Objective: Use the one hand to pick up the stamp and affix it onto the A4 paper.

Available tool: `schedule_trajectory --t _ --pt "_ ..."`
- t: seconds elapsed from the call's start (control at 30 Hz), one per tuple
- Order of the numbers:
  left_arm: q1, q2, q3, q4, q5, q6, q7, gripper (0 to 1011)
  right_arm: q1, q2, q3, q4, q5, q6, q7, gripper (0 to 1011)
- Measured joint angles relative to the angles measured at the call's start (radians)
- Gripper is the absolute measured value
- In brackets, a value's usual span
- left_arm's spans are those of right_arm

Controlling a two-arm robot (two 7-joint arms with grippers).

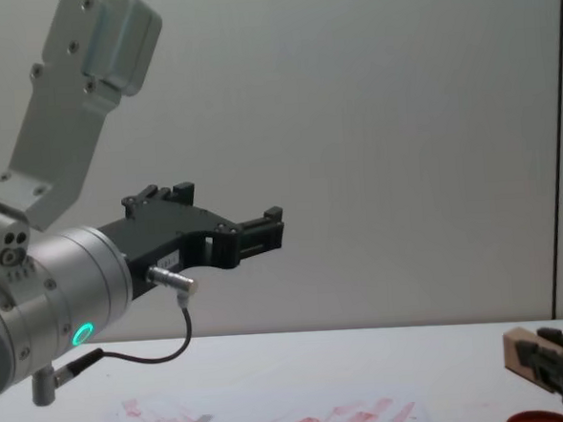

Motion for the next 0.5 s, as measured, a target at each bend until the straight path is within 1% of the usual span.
schedule_trajectory --t 0.27,0.5 --pt "0.0 0.0 0.0 0.0 0.0 0.0 0.0 1002 -0.01 0.01 0.005 0.011 0.006 0.014 0.01 216" --pt "0.0 0.0 0.0 0.0 0.0 0.0 0.0 1003 -0.013 0.011 0.006 0.024 0.01 0.021 0.018 216"
